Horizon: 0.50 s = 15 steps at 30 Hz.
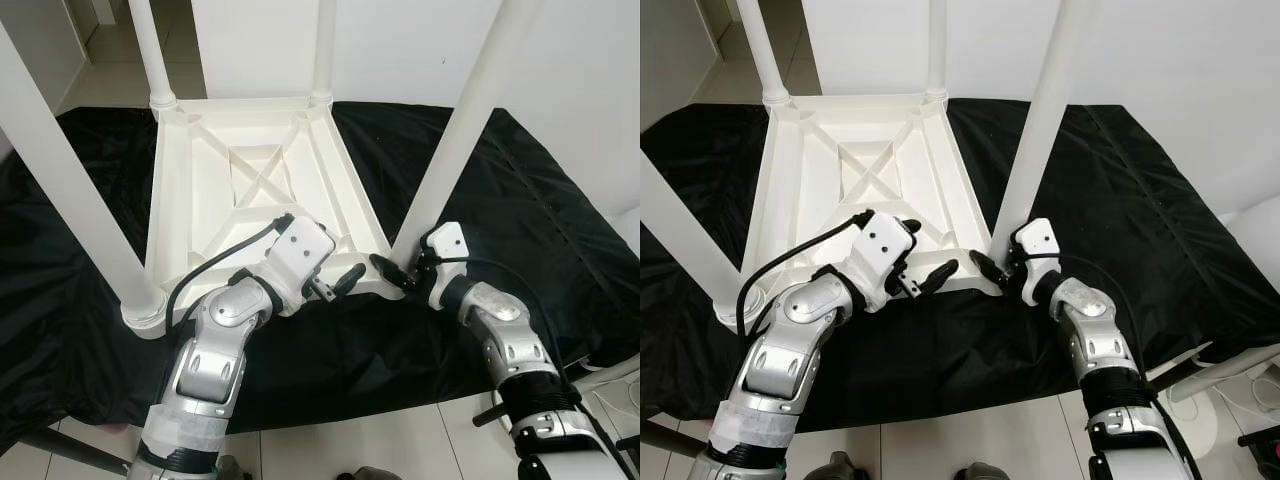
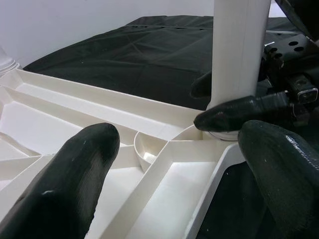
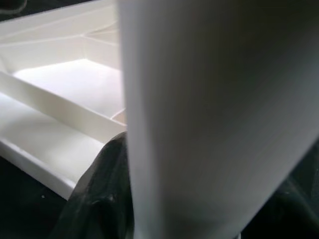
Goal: Building children table
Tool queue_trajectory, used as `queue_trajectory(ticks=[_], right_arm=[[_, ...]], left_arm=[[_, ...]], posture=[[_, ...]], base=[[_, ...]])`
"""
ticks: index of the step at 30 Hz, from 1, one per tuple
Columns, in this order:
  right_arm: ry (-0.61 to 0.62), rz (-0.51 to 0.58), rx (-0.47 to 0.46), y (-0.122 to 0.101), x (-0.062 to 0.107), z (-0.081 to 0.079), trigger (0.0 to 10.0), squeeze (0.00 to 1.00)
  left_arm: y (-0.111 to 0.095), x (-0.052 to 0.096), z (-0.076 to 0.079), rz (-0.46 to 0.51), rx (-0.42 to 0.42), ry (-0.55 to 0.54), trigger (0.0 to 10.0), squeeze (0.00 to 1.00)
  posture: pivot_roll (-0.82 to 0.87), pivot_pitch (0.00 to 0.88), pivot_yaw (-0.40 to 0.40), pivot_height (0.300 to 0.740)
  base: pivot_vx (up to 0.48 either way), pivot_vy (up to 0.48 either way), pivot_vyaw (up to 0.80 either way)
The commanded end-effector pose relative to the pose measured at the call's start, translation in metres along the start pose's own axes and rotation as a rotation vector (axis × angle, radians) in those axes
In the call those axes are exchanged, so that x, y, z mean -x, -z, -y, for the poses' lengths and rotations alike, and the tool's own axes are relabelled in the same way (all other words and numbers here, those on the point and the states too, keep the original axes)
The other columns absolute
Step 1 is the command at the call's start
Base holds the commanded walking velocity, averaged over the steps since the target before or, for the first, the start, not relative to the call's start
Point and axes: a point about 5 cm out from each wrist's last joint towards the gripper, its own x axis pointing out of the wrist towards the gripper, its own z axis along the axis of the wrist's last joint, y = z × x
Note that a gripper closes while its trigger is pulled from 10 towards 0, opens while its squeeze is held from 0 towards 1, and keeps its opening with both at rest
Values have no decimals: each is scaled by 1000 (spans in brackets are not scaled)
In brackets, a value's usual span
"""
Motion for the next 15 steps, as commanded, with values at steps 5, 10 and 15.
queue_trajectory(ticks=[5,10,15], right_arm=[[-43,-56,28,8,2,5,0,0],[-42,-62,20,11,5,7,0,0],[136,-57,3,10,5,11,10000,0]], left_arm=[[-2,1,-2,0,0,-102,10000,0],[-2,1,-1,0,5,-101,10000,0],[-1,0,-1,-1,12,-109,10000,0]], posture=[[-11,15,-22,740],[-17,18,-24,740],[-18,23,-29,740]], base=[[0,0,0],[0,0,0],[0,0,0]])
